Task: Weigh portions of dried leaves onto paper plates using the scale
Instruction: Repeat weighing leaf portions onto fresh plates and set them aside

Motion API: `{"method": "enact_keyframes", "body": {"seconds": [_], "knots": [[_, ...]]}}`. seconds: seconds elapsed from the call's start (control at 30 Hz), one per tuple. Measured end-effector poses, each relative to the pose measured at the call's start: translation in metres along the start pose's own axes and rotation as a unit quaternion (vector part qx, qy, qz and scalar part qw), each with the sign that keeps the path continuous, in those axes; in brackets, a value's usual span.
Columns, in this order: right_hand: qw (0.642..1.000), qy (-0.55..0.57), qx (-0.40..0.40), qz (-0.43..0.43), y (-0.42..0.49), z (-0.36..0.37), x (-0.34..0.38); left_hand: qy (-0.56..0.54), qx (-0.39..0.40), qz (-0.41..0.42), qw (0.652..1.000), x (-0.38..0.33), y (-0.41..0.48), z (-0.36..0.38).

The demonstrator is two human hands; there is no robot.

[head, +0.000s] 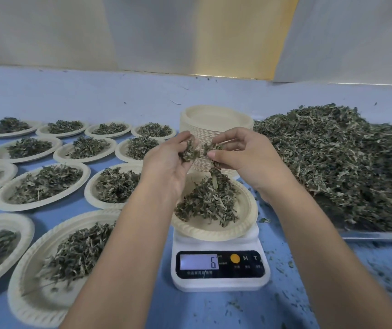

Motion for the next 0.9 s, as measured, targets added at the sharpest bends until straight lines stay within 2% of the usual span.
{"method": "enact_keyframes", "body": {"seconds": [0.2,0.33,0.4,0.5,0.6,0.7,0.9], "knots": [[0.977,-0.213,-0.001,-0.011,-0.001,0.009,-0.001,0.038,-0.028,0.016,0.999,-0.004,0.004,-0.009],[0.934,-0.357,0.010,-0.009,0.000,0.015,-0.003,0.048,-0.028,0.019,0.998,-0.003,0.004,-0.010],[0.922,-0.385,0.034,0.009,0.001,0.015,-0.005,0.050,-0.028,0.020,0.998,-0.003,0.005,-0.011],[0.952,-0.304,0.041,0.000,0.000,0.008,-0.003,0.053,-0.026,0.019,0.998,-0.002,0.005,-0.010],[0.980,-0.197,-0.017,-0.035,0.001,-0.001,-0.001,0.051,-0.018,0.015,0.998,-0.001,0.004,-0.007],[0.983,-0.163,-0.069,-0.049,0.000,-0.004,-0.002,0.046,0.002,0.001,0.999,0.001,0.002,-0.002],[0.987,-0.143,-0.050,-0.059,0.003,0.006,-0.003,0.061,0.046,-0.023,0.997,0.007,-0.002,0.012]]}}
Point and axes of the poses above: each hand's wrist, its own y-axis towards the middle knuckle, its own z-axis out of the palm, x = y × z, the point moved 4 cm from there along y, towards the middle knuckle, and after that the axes turned 15 degrees about x, right-handed, at the moved point
